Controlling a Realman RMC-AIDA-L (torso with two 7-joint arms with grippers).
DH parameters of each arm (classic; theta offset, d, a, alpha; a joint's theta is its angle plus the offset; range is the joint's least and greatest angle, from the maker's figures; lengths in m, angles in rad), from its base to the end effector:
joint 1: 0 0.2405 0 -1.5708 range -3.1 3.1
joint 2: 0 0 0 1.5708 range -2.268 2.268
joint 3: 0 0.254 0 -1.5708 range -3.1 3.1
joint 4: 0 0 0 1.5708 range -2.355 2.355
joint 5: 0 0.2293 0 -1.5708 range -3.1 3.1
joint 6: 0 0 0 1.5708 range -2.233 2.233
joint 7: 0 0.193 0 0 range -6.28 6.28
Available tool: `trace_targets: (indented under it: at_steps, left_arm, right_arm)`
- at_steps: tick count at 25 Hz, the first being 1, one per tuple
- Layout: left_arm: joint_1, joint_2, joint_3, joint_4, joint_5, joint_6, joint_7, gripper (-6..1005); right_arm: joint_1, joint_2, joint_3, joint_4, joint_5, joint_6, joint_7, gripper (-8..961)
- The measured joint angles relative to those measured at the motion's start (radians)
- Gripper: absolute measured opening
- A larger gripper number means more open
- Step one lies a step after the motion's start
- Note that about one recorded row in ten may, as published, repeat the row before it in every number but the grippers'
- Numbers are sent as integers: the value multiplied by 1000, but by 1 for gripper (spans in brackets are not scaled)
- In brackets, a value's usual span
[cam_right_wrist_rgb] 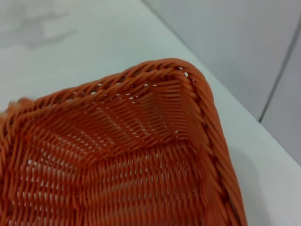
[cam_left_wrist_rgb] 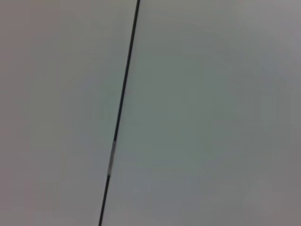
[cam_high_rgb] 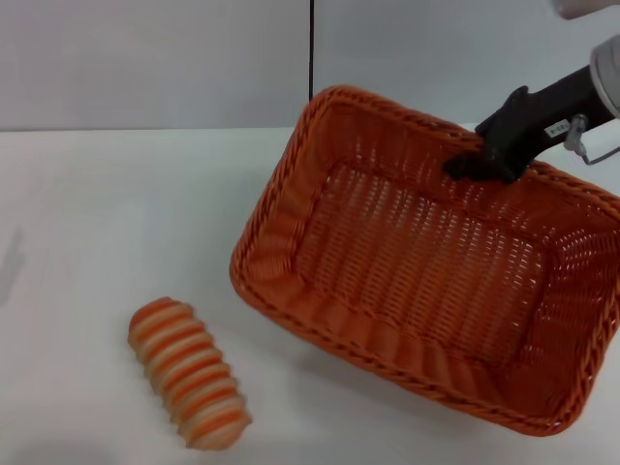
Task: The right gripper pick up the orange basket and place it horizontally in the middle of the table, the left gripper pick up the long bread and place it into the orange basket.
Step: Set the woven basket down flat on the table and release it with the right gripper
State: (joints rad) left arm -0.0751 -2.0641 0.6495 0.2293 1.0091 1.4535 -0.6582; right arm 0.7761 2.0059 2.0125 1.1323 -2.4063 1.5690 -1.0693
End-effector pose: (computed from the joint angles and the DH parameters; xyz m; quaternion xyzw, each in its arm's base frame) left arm -0.4139 0.2557 0.0385 -0.6659 -0.2983 -0.3506 0.5871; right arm 0.1631 0.4241 -0.0114 -0.9746 0.1657 -0.0867 0.1230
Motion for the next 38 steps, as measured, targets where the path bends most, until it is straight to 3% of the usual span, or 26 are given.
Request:
trace_targets:
  at_steps: [6,14,18,30,38]
  left_arm:
    - [25,1,-14,-18,0,9,5,730]
    - [49,1,-49,-83,0,42,78,729]
    - [59,1,-51,-98,0,56,80,729]
    - [60,0,-51,-99,0,61,94,729]
    - [54,0,-51,-99,0,61,94,729]
  right_arm:
    - [27,-6,-59,37,-36,-4,-94,136]
    - [15,4,-151,79,-39,-121,-233,136]
    - [10,25,-155,64,4,-164,-332,136]
    - [11,43,-158,-50,136,-240,-409,137]
    - [-20,67,-218,-89,167,-307,-428,137]
